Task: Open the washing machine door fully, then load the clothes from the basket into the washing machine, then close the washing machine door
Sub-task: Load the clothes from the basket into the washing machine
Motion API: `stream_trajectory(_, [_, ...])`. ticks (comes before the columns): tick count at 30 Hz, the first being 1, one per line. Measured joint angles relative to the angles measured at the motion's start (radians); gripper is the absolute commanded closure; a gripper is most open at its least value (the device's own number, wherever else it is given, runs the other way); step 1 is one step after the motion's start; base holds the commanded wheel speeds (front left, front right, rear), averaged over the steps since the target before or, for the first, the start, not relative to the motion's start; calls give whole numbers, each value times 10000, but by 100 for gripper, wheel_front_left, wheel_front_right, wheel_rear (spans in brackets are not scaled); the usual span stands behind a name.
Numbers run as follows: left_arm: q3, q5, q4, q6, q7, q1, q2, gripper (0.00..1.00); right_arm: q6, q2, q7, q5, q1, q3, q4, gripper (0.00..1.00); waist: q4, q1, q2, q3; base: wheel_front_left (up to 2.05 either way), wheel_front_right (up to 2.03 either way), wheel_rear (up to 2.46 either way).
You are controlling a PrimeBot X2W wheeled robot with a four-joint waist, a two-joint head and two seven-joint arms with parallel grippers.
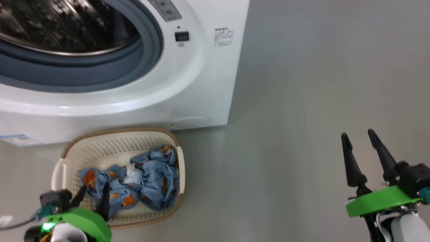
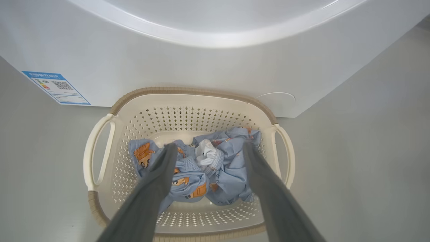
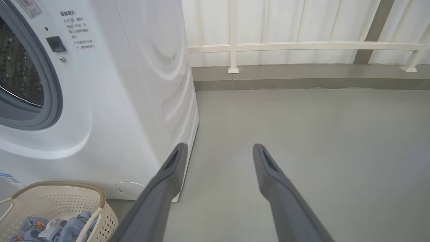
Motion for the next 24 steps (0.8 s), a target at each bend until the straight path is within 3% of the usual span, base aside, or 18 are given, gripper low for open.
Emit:
stream_trajectory(13, [-1386,-669,3114,-2,2,-2825,234,0,0,109,0,-92,-1198,276,-366,0,-217,0,0,1829,0,0,0])
stream_trajectory(24, [-2163,-1252,4399,-2,731,-4128,395,0,0,157,0,-167,-1856,481,-658,0,-323,0,0,3125,0,0,0])
